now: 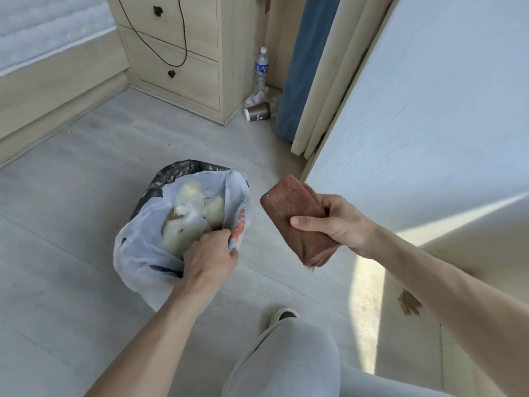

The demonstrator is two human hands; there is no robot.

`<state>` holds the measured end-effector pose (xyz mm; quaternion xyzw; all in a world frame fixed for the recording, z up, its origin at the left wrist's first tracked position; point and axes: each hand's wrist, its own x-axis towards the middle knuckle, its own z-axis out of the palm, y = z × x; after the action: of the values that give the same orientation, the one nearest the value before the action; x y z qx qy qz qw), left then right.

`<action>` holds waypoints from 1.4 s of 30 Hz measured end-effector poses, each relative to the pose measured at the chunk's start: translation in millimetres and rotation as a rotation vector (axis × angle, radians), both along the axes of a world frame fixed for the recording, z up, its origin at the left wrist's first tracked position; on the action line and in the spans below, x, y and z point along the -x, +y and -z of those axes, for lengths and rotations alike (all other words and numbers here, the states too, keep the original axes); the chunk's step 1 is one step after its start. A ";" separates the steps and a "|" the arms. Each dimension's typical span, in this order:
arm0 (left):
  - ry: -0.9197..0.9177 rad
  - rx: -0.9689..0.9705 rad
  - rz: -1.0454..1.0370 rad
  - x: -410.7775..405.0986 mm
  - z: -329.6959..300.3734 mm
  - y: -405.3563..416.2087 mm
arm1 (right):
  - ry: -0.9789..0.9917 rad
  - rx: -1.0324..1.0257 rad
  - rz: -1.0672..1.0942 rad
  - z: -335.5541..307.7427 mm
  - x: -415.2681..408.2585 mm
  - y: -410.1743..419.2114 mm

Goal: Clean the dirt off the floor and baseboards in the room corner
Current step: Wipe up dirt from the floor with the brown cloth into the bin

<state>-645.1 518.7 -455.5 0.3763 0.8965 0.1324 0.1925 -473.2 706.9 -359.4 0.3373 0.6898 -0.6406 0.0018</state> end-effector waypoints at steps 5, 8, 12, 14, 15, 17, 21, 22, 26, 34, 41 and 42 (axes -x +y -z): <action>-0.112 -0.602 0.069 -13.3 -63.7 29.7 | 0.016 -0.282 -0.147 -19.0 -30.1 13.5; -0.844 -0.787 0.179 -28.0 -80.1 51.9 | 0.006 -0.311 -0.190 -31.9 -45.8 16.7; -1.277 -0.772 0.259 -53.8 -56.3 68.7 | -0.012 -0.248 -0.178 -45.8 -73.6 19.5; -1.439 -0.739 0.302 -70.5 -49.6 75.2 | -0.033 -0.229 -0.159 -48.3 -89.0 21.6; -1.464 -0.731 0.317 -79.3 -47.9 78.6 | -0.048 -0.223 -0.150 -48.5 -96.3 21.6; -1.501 -0.710 0.319 -98.2 -48.3 85.3 | -0.083 -0.212 -0.118 -47.6 -111.9 20.5; -1.583 -0.657 0.256 -131.5 -46.8 92.5 | -0.172 -0.182 -0.048 -49.6 -142.0 11.4; -1.598 -0.653 0.232 -138.8 -48.0 94.9 | -0.182 -0.199 -0.031 -50.0 -150.5 8.1; -1.551 -0.625 0.178 -159.9 -54.6 107.2 | -0.126 -0.306 0.008 -43.0 -179.1 -0.4; -1.281 -0.629 0.096 -168.1 -20.3 141.2 | -0.112 -0.234 0.145 25.8 -188.7 35.2; -1.309 -0.385 0.045 -167.0 22.5 169.9 | 0.084 -0.303 0.260 99.9 -200.6 63.8; -1.299 -0.364 0.050 -170.4 28.0 175.1 | 0.093 -0.286 0.296 108.4 -203.2 67.1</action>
<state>-474.6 693.8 -483.5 0.2673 0.5534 0.4762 0.6289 -270.0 774.0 -467.8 0.4021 0.7160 -0.5441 -0.1722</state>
